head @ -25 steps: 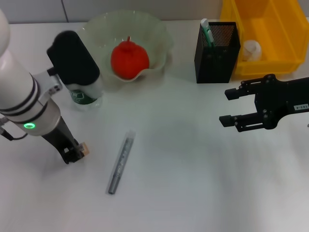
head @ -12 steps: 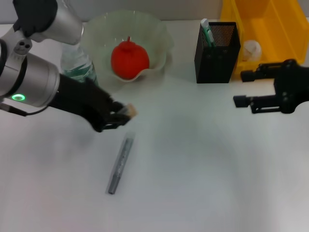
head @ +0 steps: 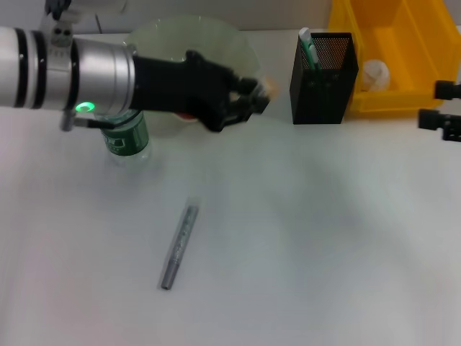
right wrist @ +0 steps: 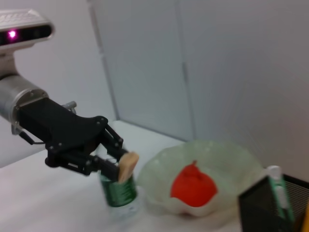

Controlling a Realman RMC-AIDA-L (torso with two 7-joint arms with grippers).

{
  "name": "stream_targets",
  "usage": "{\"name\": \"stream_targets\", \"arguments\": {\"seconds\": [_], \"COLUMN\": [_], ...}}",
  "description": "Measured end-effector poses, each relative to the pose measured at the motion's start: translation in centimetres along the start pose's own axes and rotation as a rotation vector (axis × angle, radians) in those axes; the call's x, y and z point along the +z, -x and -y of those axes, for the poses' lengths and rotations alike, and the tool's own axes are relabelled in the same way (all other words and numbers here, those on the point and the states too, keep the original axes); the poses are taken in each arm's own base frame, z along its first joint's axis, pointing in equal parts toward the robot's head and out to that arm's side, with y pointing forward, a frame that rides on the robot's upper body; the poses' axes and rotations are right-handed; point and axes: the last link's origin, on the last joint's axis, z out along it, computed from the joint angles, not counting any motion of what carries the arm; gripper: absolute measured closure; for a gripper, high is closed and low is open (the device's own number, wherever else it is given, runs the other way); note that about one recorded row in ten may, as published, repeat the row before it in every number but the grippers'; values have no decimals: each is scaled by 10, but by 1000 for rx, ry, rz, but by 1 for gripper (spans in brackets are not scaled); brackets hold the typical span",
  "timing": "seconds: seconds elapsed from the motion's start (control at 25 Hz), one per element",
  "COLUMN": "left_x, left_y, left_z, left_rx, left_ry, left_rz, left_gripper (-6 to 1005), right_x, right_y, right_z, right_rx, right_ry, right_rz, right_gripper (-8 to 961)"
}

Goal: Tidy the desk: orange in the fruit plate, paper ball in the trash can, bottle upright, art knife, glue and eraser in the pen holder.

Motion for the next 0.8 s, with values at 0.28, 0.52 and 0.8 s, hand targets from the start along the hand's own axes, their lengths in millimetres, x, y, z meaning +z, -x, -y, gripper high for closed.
{"name": "stream_targets", "arguments": {"seconds": [0.28,0.52,0.8], "left_x": [30,58,82], "left_y": [-11,-22,-29], "left_z": [17,29,32], "left_rx": [-16,-24,-12], "left_ry": [-40,-115,-179], "left_rz": [-85,-106,-94], "left_gripper": [736,735,736], "right_x": [-20,-28,-31], "right_y": [-12,-19,-24], "right_z": [1,1,3], "right_rx": [45,54,65], "right_ry": [-62,-90,-115], "right_rz": [29,25,11], "right_gripper": [251,251,251]}}
